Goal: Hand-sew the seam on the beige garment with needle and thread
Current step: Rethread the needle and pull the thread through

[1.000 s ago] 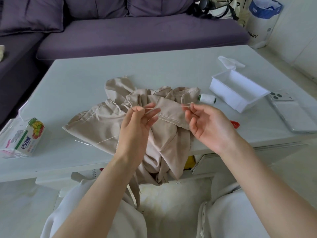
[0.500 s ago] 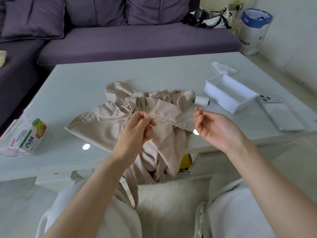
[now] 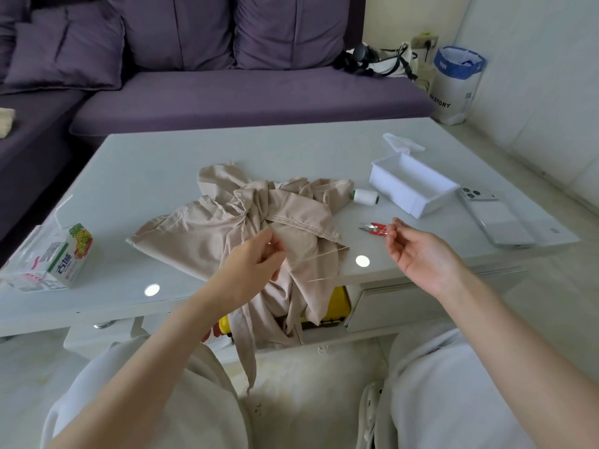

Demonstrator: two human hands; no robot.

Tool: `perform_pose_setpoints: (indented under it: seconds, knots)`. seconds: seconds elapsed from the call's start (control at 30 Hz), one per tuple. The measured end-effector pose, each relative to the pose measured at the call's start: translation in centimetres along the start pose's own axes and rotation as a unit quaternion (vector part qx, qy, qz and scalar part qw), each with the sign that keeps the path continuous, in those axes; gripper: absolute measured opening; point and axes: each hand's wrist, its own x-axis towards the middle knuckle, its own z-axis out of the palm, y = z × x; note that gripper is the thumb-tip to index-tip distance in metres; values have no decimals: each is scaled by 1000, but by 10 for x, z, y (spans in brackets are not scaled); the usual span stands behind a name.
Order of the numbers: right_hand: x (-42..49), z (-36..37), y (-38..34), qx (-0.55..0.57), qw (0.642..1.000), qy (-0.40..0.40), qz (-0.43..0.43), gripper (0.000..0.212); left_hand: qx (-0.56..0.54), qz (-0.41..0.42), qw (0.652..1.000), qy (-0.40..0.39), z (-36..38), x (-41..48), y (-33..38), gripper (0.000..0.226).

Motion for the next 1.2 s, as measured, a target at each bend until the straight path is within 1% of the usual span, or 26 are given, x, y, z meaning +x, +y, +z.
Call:
perform_pose_setpoints:
  seconds: [0.07,0.13,0.2,0.23,0.3,0.37,0.4,0.43,0.47,0.5,0.53,0.57,0.6,0.63,0.67,0.7,0.73,0.8,0.87,0.93,1.03,1.13,1.2]
  knots:
    - [-4,-5,-4,-1,1000,20,-16,16,-25,15,999,15,-6,-2,4,9]
    - [-9,-11,-6,-29,998,38,-27,17,-53,26,998,28,-13,-4,10,12]
    - [-15,-17,-6,-115,991,55,-28,17,-77,38,996,37,-19,-7,20,11]
    - [-19,-19,-6,-181,981,60,-24,15,-89,47,994,42,-22,-9,25,11]
    - [-28,-23,-3,-309,950,55,-5,9,-90,69,992,51,-27,-11,36,15]
    - [-37,-22,-1,-424,905,40,22,6,-73,92,992,54,-28,-12,46,18]
    - [-41,-20,1,-489,871,33,33,7,-65,102,991,53,-29,-13,52,19]
    - [-47,-17,2,-556,830,24,40,9,-56,111,991,50,-29,-14,56,20]
    - [-52,-13,4,-617,786,15,34,12,-48,119,991,44,-28,-15,61,20]
    - [-56,-7,6,-665,747,6,11,16,-41,127,990,36,-27,-16,66,19]
    - [-60,0,7,-693,721,-3,-31,19,-34,134,990,27,-26,-17,71,19]
    - [-65,8,8,-689,720,-21,-81,23,-27,139,990,20,-24,-18,75,18]
    - [-71,19,9,-653,746,-49,-118,26,-23,143,989,14,-23,-18,79,16]
    - [-79,30,9,-596,787,-93,-129,27,-20,147,989,8,-21,-19,82,14]
    - [-88,42,10,-533,823,-152,-121,28,-16,151,988,2,-18,-20,86,13]
    - [-96,53,12,-486,843,-207,-106,28,-12,155,988,-2,-16,-20,88,12]
    - [-102,61,14,-460,848,-247,-94,30,-9,158,987,-4,-15,-20,90,13]
    - [-107,71,18,-445,845,-284,-87,32,-8,155,988,1,-13,-19,90,18]
    - [-109,76,22,-469,830,-285,-96,28,-19,142,990,12,-15,-19,86,20]
    - [-109,76,27,-498,817,-271,-101,24,-32,135,990,23,-18,-20,80,19]
    - [-107,74,34,-512,816,-244,-114,20,-31,127,990,48,-25,-22,69,22]
    - [-103,70,37,-536,804,-214,-142,23,-28,117,990,76,-32,-21,58,24]
    - [-100,64,35,-544,800,-196,-159,31,-13,101,991,92,-36,-20,51,24]
